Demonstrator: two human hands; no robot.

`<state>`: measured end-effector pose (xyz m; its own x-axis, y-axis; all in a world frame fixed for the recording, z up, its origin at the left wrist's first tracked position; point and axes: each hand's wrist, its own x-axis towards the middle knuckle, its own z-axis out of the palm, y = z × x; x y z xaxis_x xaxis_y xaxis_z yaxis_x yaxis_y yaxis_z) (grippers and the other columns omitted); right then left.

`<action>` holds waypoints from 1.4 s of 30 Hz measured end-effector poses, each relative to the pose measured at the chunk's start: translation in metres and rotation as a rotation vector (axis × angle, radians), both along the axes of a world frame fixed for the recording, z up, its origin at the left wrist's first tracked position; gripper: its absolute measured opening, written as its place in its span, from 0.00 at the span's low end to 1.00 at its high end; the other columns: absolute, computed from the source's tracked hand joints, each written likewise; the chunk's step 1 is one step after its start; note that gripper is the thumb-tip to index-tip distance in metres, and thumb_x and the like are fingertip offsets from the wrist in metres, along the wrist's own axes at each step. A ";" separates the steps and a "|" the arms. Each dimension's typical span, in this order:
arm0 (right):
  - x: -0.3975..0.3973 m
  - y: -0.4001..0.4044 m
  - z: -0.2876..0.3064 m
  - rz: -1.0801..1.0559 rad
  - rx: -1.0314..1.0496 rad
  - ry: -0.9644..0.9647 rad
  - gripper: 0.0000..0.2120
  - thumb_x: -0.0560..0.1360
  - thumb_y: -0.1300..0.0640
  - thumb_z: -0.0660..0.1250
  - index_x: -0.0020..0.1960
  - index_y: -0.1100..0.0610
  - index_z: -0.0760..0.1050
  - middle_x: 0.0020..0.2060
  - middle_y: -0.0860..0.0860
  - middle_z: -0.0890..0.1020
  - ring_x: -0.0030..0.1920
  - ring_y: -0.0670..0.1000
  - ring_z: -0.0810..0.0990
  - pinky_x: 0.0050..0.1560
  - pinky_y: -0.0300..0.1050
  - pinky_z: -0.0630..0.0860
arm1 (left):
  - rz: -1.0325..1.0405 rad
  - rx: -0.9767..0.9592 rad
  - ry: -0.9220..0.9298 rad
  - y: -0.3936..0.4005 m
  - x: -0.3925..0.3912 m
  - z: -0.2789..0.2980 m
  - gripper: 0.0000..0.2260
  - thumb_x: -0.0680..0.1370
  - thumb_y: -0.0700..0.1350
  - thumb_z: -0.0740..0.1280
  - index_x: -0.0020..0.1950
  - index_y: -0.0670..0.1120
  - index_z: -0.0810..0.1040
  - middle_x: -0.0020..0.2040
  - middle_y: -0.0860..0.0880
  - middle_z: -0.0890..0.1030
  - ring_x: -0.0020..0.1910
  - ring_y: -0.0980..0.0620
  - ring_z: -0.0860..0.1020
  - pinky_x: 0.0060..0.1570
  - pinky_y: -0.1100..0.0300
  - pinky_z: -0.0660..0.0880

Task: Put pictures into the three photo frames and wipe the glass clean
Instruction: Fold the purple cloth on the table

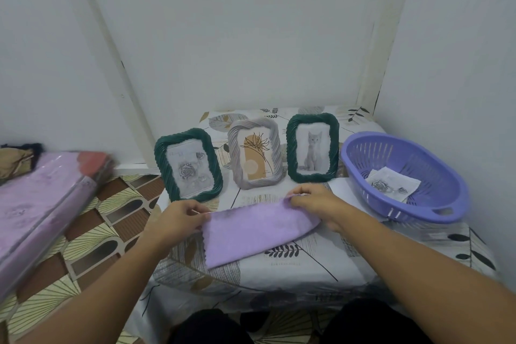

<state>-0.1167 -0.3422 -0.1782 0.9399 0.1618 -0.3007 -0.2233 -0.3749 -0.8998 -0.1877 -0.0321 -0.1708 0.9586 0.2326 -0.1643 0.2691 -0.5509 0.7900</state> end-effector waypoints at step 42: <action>0.022 -0.021 -0.015 -0.111 -0.240 -0.089 0.11 0.75 0.53 0.72 0.48 0.61 0.77 0.41 0.56 0.81 0.40 0.53 0.76 0.41 0.47 0.74 | -0.601 0.589 -0.247 -0.168 0.011 -0.022 0.10 0.77 0.55 0.70 0.52 0.51 0.85 0.48 0.49 0.79 0.47 0.48 0.76 0.46 0.53 0.74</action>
